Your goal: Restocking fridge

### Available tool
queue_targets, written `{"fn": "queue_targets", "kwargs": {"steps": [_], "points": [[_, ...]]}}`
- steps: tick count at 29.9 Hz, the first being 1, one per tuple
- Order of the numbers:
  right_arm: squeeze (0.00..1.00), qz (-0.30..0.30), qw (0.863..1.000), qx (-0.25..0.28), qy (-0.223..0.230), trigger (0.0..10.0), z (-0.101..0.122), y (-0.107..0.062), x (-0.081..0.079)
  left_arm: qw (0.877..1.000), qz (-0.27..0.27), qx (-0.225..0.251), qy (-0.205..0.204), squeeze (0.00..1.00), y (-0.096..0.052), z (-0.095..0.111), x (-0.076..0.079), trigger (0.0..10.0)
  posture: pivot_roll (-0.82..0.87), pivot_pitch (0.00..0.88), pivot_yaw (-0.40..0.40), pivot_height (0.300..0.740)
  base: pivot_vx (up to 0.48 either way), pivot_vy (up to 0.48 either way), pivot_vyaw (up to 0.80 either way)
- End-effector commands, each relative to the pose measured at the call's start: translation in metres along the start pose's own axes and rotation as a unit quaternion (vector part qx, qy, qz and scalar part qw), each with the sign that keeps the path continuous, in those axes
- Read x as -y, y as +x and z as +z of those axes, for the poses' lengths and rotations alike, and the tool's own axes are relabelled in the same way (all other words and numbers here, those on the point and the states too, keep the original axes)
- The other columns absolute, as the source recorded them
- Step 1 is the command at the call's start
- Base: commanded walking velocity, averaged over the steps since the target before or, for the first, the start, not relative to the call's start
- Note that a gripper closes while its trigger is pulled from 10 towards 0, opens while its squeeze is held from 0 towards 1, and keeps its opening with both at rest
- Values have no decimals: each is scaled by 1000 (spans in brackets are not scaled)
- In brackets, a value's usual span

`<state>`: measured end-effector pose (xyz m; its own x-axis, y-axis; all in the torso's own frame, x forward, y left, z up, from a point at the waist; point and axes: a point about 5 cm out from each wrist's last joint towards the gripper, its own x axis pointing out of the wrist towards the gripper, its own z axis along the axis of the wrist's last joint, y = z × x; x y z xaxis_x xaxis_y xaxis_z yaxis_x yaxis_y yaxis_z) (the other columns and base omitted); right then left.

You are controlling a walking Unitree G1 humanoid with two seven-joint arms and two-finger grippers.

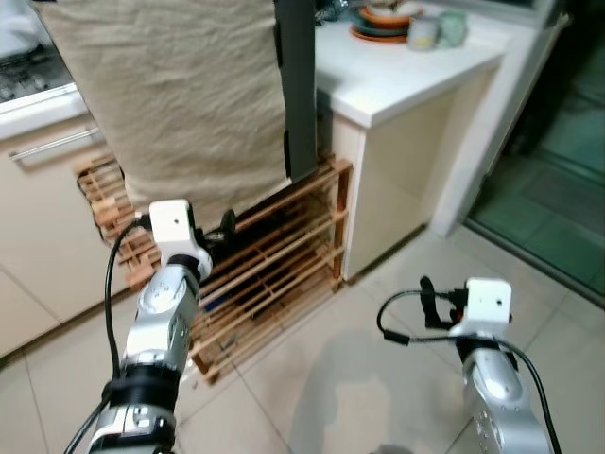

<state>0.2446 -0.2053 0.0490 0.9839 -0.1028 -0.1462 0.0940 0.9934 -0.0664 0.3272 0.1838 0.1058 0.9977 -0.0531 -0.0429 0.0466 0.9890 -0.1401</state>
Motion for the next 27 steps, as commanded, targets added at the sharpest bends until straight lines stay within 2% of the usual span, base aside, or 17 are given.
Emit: {"fn": "queue_targets", "kwargs": {"steps": [1, 5, 7, 8, 9, 15, 18, 23, 27], "points": [[0, -3, 1000, 4, -6, 10000, 1, -2, 4, 1000, -20, 0, 6, 0, -2, -2, 6, 10000, -154, 0, 100, 740, 0, 439, -700], [0, -3, 1000, 6, -4, 10000, 2, -1, 4, 1000, -25, 1, 14, 0, -3, -2, 6, 10000, -150, 0, 98, 740, 0, 439, -700], [0, -6, 1000, 12, 0, 10000, 6, 4, 3, 997, -60, 15, 46, 0, -7, -2, 11, 10000, -144, 0, 95, 740, 0, 463, -700], [0, -6, 1000, 12, 0, 10000, 6, 4, 3, 997, -60, 15, 46, 0, -7, -2, 11, 10000, -144, 0, 95, 740, 0, 469, -700], [0, -6, 1000, 14, 1, 10000, 8, 6, 3, 995, -85, 23, 55, 0, -10, -2, 18, 10000, -140, 0, 92, 740, 0, 472, -700], [0, 2, 1000, 16, 5, 10000, 9, 11, -2, 989, -133, 38, 48, 0, -16, -1, 36, 10000, -129, 0, 88, 740, 0, 472, -701], [0, 4, 1000, 14, 8, 10000, 8, 13, -3, 987, -147, 38, 49, 0, -22, -4, 40, 10000, -120, 0, 83, 740, 0, 465, -700], [0, 17, 1000, 16, 5, 10000, 10, 16, -6, 988, -143, 33, 48, 0, -29, -7, 37, 10000, -104, 0, 67, 740, 0, 461, -700], [0, 17, 1000, 25, 6, 10000, 13, 18, -6, 990, -132, 34, 39, 0, -32, -7, 31, 10000, -104, 0, 67, 740, 0, 461, 0]]}}
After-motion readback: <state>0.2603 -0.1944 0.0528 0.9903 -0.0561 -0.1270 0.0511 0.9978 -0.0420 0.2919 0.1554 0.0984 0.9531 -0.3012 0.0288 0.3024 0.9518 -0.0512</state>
